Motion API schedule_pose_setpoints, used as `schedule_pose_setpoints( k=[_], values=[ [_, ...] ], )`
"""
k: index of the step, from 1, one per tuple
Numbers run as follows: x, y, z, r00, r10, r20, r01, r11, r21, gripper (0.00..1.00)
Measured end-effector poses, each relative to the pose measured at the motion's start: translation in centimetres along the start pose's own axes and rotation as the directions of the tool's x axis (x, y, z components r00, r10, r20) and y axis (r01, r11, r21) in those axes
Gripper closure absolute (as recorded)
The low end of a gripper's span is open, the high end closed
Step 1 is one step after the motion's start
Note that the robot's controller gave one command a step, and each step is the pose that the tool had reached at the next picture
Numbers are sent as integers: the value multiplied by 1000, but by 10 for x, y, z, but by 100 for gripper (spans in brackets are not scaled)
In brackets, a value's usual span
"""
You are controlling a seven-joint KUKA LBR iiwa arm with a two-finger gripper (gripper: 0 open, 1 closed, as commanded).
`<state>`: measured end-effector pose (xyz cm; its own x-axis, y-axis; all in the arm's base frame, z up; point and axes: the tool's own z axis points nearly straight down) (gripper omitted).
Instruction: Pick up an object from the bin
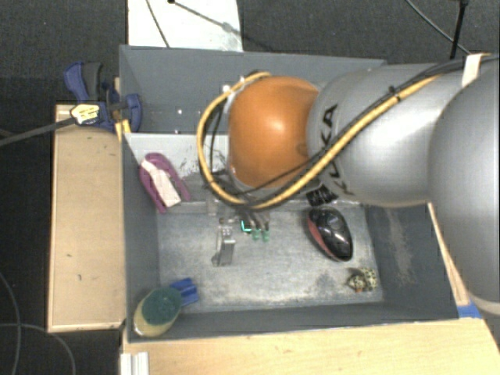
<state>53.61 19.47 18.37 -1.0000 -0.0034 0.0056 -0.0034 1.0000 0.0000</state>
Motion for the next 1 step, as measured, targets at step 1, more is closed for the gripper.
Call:
schedule_pose_setpoints(
  k=[1],
  values=[
    [51, 38, 114, 974, -225, 7, 225, 974, 2, 0]
  ],
)
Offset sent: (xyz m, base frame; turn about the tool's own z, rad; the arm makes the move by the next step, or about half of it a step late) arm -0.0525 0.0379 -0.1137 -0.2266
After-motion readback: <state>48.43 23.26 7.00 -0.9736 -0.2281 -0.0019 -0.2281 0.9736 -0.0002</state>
